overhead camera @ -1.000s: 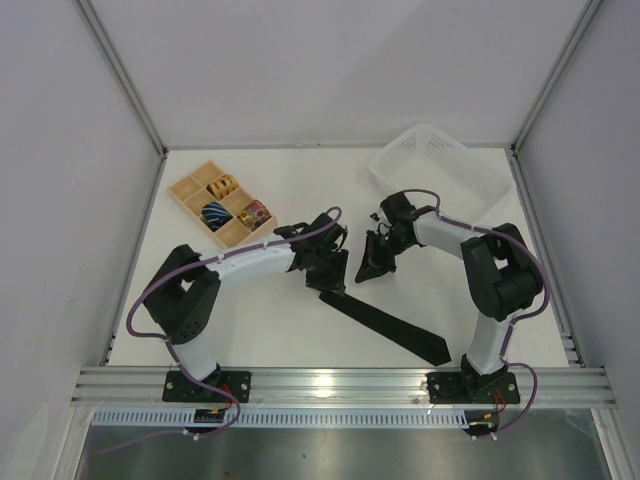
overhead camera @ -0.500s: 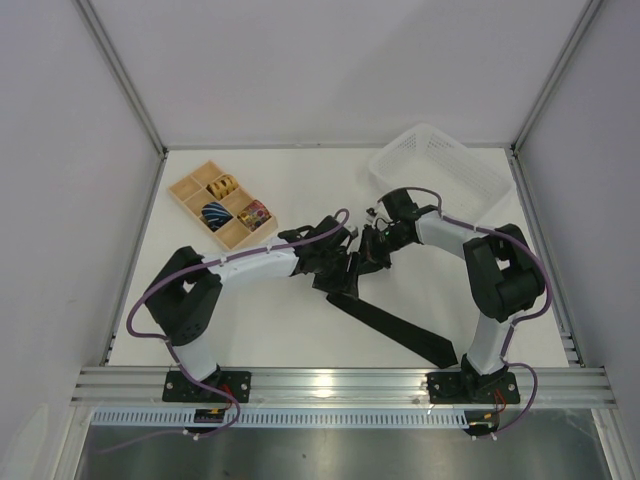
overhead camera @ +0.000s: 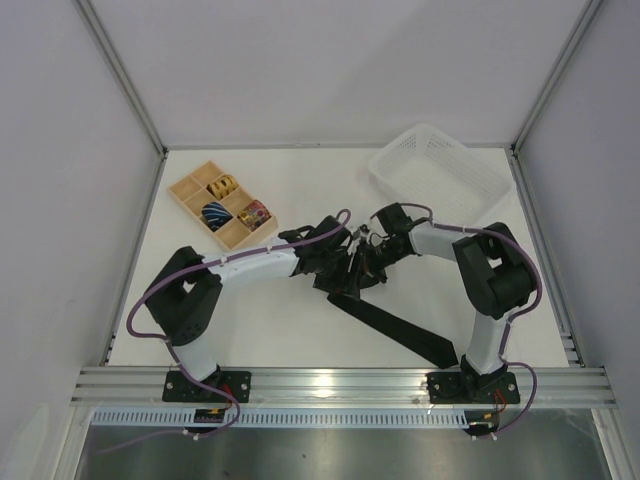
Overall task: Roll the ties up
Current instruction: Roll the tie
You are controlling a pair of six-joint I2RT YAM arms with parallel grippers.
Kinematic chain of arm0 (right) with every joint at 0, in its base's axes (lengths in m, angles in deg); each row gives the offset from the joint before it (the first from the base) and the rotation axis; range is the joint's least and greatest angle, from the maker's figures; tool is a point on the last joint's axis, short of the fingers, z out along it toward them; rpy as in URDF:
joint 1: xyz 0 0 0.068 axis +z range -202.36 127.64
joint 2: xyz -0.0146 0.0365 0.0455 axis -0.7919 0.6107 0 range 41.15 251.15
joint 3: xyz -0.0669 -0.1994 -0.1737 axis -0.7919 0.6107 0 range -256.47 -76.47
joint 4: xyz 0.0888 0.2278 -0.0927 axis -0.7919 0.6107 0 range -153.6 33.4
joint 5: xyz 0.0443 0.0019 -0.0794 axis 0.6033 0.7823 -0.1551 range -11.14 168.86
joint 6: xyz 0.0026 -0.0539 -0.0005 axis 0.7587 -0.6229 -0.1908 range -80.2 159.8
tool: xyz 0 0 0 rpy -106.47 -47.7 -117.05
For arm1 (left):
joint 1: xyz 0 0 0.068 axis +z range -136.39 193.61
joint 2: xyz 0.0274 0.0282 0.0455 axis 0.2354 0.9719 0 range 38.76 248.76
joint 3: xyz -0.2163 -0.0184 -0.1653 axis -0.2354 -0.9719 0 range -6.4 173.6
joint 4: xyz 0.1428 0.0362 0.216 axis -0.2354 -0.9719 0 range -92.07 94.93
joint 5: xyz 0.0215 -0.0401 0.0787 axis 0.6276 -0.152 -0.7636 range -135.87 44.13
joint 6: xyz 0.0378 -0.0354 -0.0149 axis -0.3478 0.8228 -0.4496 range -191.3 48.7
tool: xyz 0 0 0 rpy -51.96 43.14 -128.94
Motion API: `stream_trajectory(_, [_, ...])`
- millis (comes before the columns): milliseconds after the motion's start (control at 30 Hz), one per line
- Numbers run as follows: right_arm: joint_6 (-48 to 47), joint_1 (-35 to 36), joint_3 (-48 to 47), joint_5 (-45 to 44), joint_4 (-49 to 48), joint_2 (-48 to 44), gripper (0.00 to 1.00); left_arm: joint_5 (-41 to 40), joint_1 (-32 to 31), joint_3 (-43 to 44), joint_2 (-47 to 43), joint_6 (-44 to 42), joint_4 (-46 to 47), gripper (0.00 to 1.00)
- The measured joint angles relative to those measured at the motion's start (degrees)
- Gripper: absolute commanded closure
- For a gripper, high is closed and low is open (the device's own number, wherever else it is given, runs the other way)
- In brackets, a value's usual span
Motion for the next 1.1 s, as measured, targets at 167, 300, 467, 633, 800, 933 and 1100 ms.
stream_trajectory(167, [-0.1,0.0,3.3,0.1,-0.8,1.0,0.98,0.1,-0.2,0.0,0.0,-0.1,0.2,0.33])
stream_trajectory(300, [-0.4,-0.1,4.4,-0.7,-1.3,1.8,0.99,0.3,-0.2,0.0,0.0,-0.3,0.2,0.3])
stream_trajectory(467, [-0.8,-0.1,4.8,-1.0,-2.3,2.6,0.99,0.7,0.3,0.0,-0.2,-0.5,0.1,0.26])
stream_trajectory(633, [-1.4,-0.1,5.6,-0.9,-3.2,2.6,0.99,5.9,5.0,0.0,-2.3,-0.5,0.0,0.25])
stream_trajectory(800, [-2.0,-0.4,7.5,0.4,-3.9,2.4,0.99,11.3,12.2,-1.0,-3.1,-0.3,1.9,0.25])
stream_trajectory(933, [-2.5,-0.8,8.2,1.3,-4.2,2.4,0.99,15.8,13.1,-3.5,-2.3,0.8,4.6,0.26])
stream_trajectory(1100, [-2.7,-1.1,8.7,1.7,-4.8,2.3,0.99,20.0,12.6,-7.5,-0.2,3.2,8.4,0.27])
